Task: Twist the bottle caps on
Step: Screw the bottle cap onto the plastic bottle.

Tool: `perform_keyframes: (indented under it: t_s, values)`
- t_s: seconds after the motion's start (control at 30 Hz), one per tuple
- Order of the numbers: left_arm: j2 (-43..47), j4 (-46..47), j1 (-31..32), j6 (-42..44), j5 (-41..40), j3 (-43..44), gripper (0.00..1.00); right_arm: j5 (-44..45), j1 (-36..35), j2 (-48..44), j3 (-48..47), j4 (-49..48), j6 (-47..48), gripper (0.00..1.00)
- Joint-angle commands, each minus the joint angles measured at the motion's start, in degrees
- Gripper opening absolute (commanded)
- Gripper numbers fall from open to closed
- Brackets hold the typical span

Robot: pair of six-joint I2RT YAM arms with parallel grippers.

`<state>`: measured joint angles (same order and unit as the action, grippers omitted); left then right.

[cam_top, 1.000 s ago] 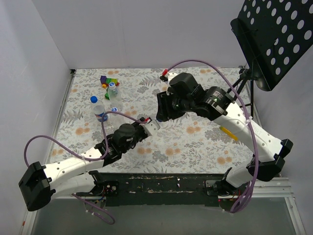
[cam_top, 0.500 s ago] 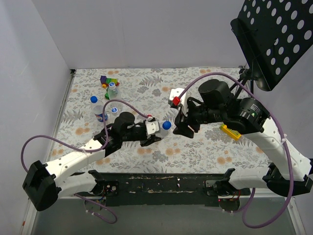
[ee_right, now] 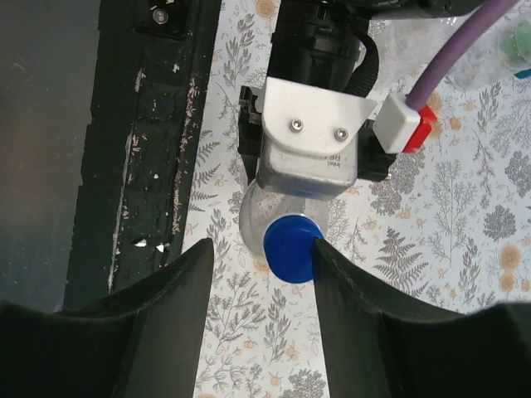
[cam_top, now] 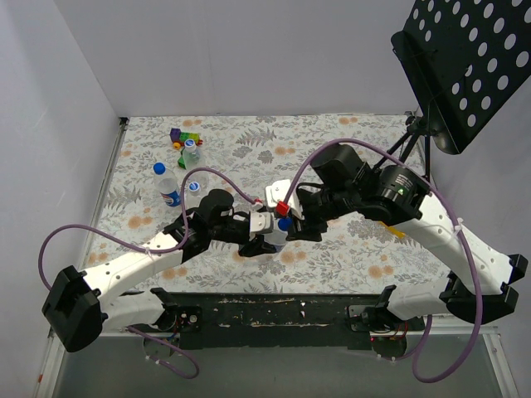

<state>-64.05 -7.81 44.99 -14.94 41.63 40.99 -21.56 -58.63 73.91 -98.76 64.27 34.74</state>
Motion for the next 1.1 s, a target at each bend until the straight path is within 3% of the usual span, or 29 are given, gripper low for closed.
perform_keyframes:
  t_s: [0.0, 0.37, 0.83, 0.97, 1.07]
  values:
    - [1.30, -0.45, -0.26, 0.88, 2.32, 2.07, 0.29, -1.12, -0.96, 1.67, -1.26, 0.59, 2.61, 0.56]
    - [2.09, -1.06, -0.26, 1.84, 1.27, 2.07, 0.28, 4.95, -1.05, 2.12, -2.66, -0.37, 1.56, 0.54]
    - [2.26, -1.06, -0.26, 1.93, 1.62, 1.99, 0.28, 3.72, -1.05, 2.73, -2.23, -0.29, 1.65, 0.55]
    - [2.61, -1.06, -0.26, 2.02, 1.70, 2.07, 0.28, 3.55, -1.05, 3.17, -1.88, -0.02, 1.56, 0.50]
    - [3.05, -1.06, -0.26, 2.11, 1.09, 1.99, 0.28, 3.81, -1.05, 3.70, -1.96, -0.20, 0.51, 0.38]
